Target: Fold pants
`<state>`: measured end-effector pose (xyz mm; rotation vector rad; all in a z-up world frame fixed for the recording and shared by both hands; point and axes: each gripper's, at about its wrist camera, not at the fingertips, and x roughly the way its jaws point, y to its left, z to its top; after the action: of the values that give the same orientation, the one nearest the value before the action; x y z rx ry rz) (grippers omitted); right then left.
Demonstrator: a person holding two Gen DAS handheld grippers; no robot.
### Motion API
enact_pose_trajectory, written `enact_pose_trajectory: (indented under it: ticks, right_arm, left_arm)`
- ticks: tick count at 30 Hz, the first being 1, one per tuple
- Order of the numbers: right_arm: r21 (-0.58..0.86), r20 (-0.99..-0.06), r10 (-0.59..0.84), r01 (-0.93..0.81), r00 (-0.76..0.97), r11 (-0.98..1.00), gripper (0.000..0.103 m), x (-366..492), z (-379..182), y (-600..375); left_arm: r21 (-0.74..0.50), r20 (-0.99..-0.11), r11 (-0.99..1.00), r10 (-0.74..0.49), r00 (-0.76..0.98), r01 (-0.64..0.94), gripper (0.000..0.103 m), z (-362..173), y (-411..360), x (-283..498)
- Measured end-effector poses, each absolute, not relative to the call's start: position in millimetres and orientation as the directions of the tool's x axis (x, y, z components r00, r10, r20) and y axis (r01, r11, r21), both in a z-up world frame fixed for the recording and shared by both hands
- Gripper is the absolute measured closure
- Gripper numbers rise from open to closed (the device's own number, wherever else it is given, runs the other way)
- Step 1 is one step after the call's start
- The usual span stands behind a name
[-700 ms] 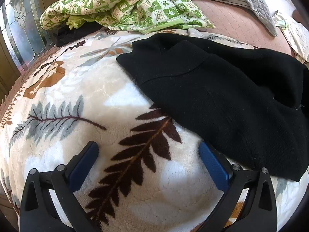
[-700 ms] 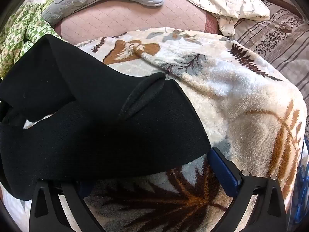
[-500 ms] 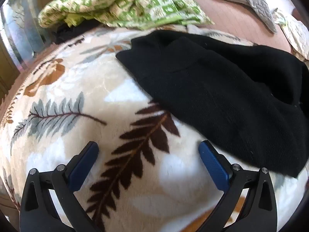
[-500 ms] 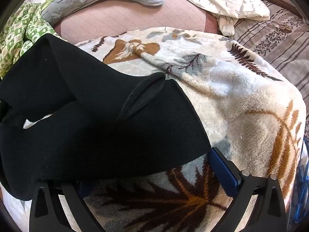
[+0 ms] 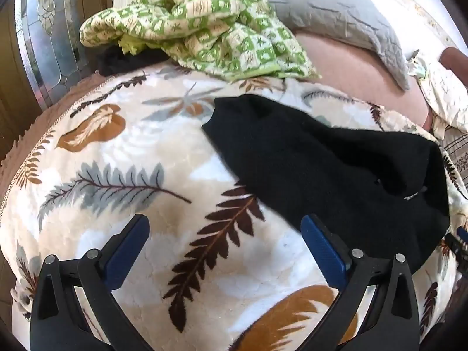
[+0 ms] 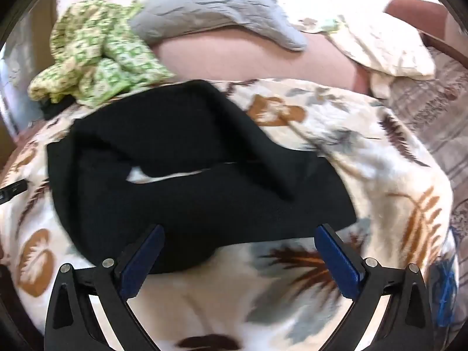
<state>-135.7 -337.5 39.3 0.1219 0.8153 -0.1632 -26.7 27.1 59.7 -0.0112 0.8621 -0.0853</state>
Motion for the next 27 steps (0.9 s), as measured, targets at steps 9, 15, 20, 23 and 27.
enact_pose_trajectory:
  ticks: [9,15,20,23,27]
  right_arm:
    - [0.180,-0.686,0.183,-0.079,0.705,0.980,0.002,-104.0,53.9,-266.1]
    - [0.234,-0.648,0.327,-0.229,0.688,0.945,0.004,-51.4,59.7,-205.8]
    - [0.217,-0.675,0.367,-0.303,0.640,0.928,0.009,-4.6,49.3,-153.6]
    - [0.181,-0.698,0.337,-0.298,0.632,0.937,0.009,19.7,40.7,-136.9]
    - [0.249,-0.734,0.389,-0.312,0.558,0.917,0.067,42.2,25.5,-129.3]
  left_arm:
    - [-0.002,-0.743,0.997,-0.056,0.667,0.082,0.000,68.2,25.2,-33.1]
    - [0.020,-0.736,0.999,-0.010,0.677,0.036,0.000,69.1,47.3,-30.0]
    - [0.014,-0.734,1.000,0.020,0.679,-0.014,0.000,69.7,76.8,-27.6]
    - [-0.002,-0.736,0.999,0.023,0.676,-0.036,0.000,70.5,90.6,-25.3]
    - [-0.012,-0.735,0.998,0.032,0.677,-0.059,0.000,72.2,102.6,-24.5]
